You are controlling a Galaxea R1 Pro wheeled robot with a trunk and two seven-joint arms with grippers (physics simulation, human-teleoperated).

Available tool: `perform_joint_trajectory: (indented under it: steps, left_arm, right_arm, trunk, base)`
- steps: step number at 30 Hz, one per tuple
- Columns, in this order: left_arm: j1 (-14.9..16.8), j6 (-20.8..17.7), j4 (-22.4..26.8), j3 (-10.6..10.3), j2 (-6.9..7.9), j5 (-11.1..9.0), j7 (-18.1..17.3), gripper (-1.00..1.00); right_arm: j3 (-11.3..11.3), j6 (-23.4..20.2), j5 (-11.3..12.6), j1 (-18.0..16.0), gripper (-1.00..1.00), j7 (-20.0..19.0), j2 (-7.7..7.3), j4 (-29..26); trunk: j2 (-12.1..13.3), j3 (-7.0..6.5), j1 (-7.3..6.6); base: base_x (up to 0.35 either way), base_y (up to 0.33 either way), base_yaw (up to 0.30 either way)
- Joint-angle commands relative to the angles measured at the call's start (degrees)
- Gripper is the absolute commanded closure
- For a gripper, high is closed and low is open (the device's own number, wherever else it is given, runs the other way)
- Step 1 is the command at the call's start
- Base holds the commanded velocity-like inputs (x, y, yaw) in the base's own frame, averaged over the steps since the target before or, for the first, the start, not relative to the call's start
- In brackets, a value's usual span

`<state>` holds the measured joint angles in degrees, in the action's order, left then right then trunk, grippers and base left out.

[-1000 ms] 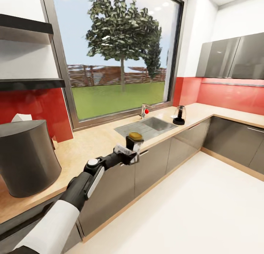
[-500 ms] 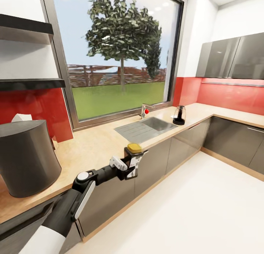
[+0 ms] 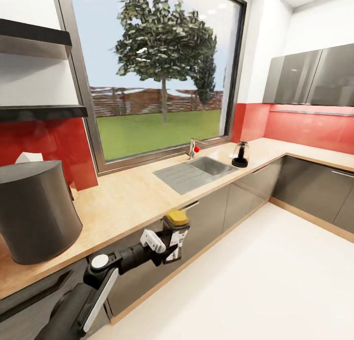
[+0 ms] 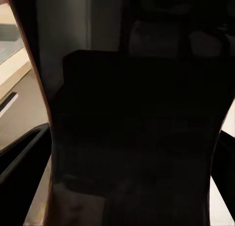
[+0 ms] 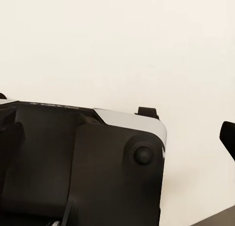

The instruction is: Set up a coffee station on the kitchen countertop: keep the coffee maker on the countertop, move the bottle of coffee from the kitchen shelf to the counter next to the coffee maker, place a paper coffee filter on top of the coffee maker, put the saucer next to the coffee maker with the coffee cup on the saucer, and place the electric kettle next to the coffee maker.

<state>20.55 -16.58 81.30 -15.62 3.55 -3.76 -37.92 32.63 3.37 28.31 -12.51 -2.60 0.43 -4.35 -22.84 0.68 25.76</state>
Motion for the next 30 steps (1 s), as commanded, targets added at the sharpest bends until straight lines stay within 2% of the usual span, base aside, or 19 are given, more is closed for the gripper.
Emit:
perform_joint_trajectory:
  steps: [1, 3, 5, 9, 10, 11, 16, 17, 18, 21, 24, 30]
  left_arm:
    - [-0.9, -0.3, 0.4, 0.0, 0.43, -0.5, -0.6, 1.00]
    - [-2.5, -0.1, 0.8, 0.3, 1.04, -0.5, -2.3, 1.00]
    - [-4.8, 0.3, 1.0, 0.7, 2.27, -0.4, -4.0, 1.00]
    - [-7.2, 0.9, 1.0, 0.9, 3.39, -0.5, -4.7, 1.00]
    - [-7.6, 1.6, 1.0, 1.0, 3.48, -0.5, -4.7, 1.00]
    - [-8.5, 6.3, 0.9, 1.1, 3.59, -0.7, -4.5, 1.00]
    - [-8.8, 7.4, 1.0, 1.4, 3.57, -1.0, -4.4, 1.00]
    - [-8.8, 7.6, 1.0, 3.4, 3.54, -1.2, -4.8, 1.00]
    - [-8.8, 7.6, 0.9, 3.6, 3.55, -1.3, -5.1, 1.00]
    - [-8.9, 7.6, 0.6, 3.8, 3.58, -1.2, -8.4, 1.00]
    - [-9.3, 7.5, 0.4, 4.4, 3.69, -1.1, -13.7, 1.00]
    - [-10.0, 7.4, 0.2, 7.3, 3.69, -1.0, -20.6, 1.00]
  right_arm:
    - [0.4, 0.3, 0.6, -0.1, -1.00, -0.2, 0.01, 0.1]
    - [0.4, 0.3, 0.6, -0.1, -1.00, -0.2, 0.01, 0.1]
    - [0.3, 0.4, 0.7, -0.1, -1.00, -0.2, -0.13, 0.1]
    - [0.3, 0.3, 0.7, -0.1, -1.00, -0.1, -0.37, 0.2]
    - [0.3, 0.3, 0.7, -0.1, -1.00, -0.1, -0.44, 0.2]
    - [0.0, 0.3, 0.8, -0.1, -1.00, -0.1, -0.58, 0.3]
    - [-0.1, 0.3, 0.8, -0.1, -1.00, 0.0, -0.91, 0.4]
    - [-0.1, 0.3, 0.8, -0.1, -1.00, 0.0, -1.03, 0.4]
    - [-0.1, 0.3, 0.8, -0.1, -1.00, 0.0, -1.03, 0.4]
    - [-0.1, 0.3, 0.8, -0.1, -1.00, 0.0, -1.04, 0.4]
    - [-0.1, 0.3, 0.8, -0.1, -1.00, 0.0, -1.04, 0.5]
    - [-0.1, 0.3, 0.8, -0.1, -1.00, 0.0, -1.04, 0.5]
  trunk:
    - [-0.1, 0.06, 0.03]
    - [-0.1, 0.06, 0.03]
    - [-0.1, 0.06, 0.03]
    - [-0.1, 0.06, 0.03]
    - [-0.1, 0.06, 0.03]
    - [-0.1, 0.06, 0.03]
    - [-0.1, 0.06, 0.03]
    - [-0.1, 0.06, 0.03]
    - [-0.1, 0.06, 0.03]
    - [-0.1, 0.06, 0.03]
    - [-0.1, 0.06, 0.03]
    - [-0.1, 0.06, 0.03]
  base:
    - [0.000, 0.000, 0.000]
    - [0.000, 0.000, 0.000]
    - [0.000, 0.000, 0.000]
    - [0.000, 0.000, 0.000]
    - [0.000, 0.000, 0.000]
    - [0.000, 0.000, 0.175]
    - [0.000, 0.000, 0.253]
    - [0.000, 0.000, 0.277]
    - [0.000, 0.000, 0.277]
    - [0.000, 0.000, 0.277]
    - [0.000, 0.000, 0.277]
    - [0.000, 0.000, 0.277]
